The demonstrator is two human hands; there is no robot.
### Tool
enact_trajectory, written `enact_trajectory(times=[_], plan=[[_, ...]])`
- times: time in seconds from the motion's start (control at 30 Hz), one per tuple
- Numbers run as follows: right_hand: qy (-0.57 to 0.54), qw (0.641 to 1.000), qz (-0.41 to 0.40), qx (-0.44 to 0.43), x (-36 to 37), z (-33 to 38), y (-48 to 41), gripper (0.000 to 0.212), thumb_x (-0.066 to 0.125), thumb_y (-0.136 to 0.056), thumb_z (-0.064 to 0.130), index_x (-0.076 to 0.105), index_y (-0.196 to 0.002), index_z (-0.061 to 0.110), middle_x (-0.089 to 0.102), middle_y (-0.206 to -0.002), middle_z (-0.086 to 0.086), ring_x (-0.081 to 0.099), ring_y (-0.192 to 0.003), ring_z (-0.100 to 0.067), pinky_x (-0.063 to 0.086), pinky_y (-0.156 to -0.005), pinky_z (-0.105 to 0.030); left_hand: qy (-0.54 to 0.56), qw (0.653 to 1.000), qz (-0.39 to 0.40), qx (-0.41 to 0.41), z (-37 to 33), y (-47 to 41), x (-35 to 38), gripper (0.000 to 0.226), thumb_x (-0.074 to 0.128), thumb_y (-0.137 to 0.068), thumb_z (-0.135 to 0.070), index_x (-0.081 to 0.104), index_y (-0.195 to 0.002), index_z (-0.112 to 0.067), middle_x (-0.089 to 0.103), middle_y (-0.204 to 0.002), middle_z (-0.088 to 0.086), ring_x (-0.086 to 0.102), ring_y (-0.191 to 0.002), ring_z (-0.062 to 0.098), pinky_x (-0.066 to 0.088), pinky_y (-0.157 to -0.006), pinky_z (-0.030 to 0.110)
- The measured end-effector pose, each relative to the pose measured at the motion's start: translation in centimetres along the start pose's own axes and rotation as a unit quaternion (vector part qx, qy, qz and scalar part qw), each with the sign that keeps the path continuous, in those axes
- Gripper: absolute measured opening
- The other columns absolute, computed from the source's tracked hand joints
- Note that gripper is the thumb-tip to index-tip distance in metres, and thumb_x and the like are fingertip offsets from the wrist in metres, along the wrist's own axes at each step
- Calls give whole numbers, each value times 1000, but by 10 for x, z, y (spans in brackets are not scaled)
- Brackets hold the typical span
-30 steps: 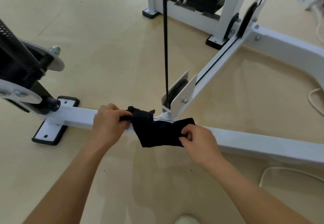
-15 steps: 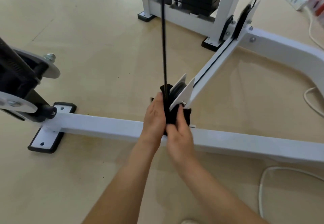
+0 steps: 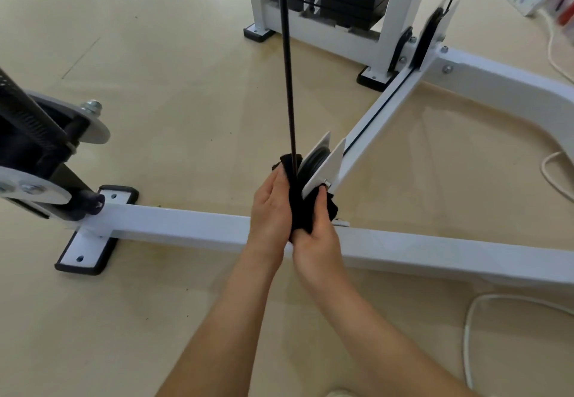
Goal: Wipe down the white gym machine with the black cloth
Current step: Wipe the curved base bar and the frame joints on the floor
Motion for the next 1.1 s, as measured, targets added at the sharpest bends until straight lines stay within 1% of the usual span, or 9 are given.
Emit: enact_trajectory(times=[0.07, 0.2, 0.27, 0.43, 0.63, 0.77, 0.87, 1.0, 1.1], plan=[[17, 1000, 6, 0, -5, 0, 5, 79, 42, -88, -3, 22, -156, 32, 48, -147, 4, 45, -136, -12, 37, -114, -36, -33, 999, -2, -20, 1, 0, 7, 35, 34, -107, -26, 65, -111, -9, 72, -75, -5, 67, -62, -1, 47, -51, 9], [29, 999, 25, -30, -6, 10, 22, 83, 39, -86, -8, 18, -157, 30, 28, -158, 15, 25, -143, 2, 24, -121, -28, -80, 996, -25, -17, 20, 11, -10, 31, 42, -104, -34, 73, -106, -26, 75, -96, -2, 70, -93, 15, 56, -84, 35], [12, 998, 14, -61, -4, 19, 15, 83, 44, -84, -1, 17, -156, 32, 36, -153, 14, 35, -138, 1, 32, -117, -29, -65, 997, -27, 12, 16, 12, -16, 30, 46, -103, -32, 74, -102, -22, 76, -93, 0, 71, -91, 14, 56, -83, 35], [14, 998, -26, -51, -22, 40, -29, 85, 49, -82, -3, 21, -154, 30, 62, -107, -1, 60, -84, -1, 49, -71, -17, -66, 995, 70, 20, -19, -23, -5, 26, 51, -101, -29, 75, -93, -25, 74, -91, -10, 68, -88, 0, 51, -80, 15], [46, 999, -16, 0, -36, 42, -49, 89, 45, -70, 0, 25, -151, 31, 60, -111, 1, 58, -100, -18, 50, -88, -33, -90, 974, 169, -121, -31, -62, 11, 53, 65, -80, -48, 69, -119, -12, 71, -113, 7, 68, -104, 21, 46, -106, 42], [35, 998, -20, -42, -36, 31, -37, 82, 42, -77, -1, 31, -152, 32, 64, -121, 7, 60, -112, -10, 49, -101, -30, -59, 983, 134, -110, -19, -55, 5, 35, 63, -86, -46, 75, -110, -24, 72, -115, 2, 67, -109, 17, 47, -105, 40], [198, 968, 19, -155, -39, 21, -11, 67, 47, -92, 5, 32, -154, 28, 70, -108, 3, 64, -95, -12, 51, -83, -22, -7, 994, 101, -44, -2, -32, -7, 21, 53, -99, -29, 73, -106, -34, 74, -109, -7, 67, -107, 10, 49, -100, 31], [325, 919, 12, -224, -53, 7, -15, 19, 59, -89, 18, 73, -101, 20, 74, -86, 1, 67, -77, -22, 54, -69, -42, -16, 999, -20, 28, 11, -6, -26, 19, 59, -96, -15, 74, -108, -20, 76, -99, -9, 69, -97, 4, 53, -87, 18], [273, 948, 41, -160, -70, 14, -19, 9, 63, -92, 15, 69, -88, 21, 70, -81, 4, 64, -70, -9, 52, -61, -27, -92, 990, -83, 63, 3, 15, -47, 14, 68, -90, -18, 76, -86, -28, 75, -82, -15, 68, -80, -2, 50, -74, 12]])
Point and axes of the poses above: each hand's wrist, its own y-axis away from the middle knuckle, its own x-axis out of the palm, z = x × y, the point moved 2 cm from there along -y, towards the middle knuckle
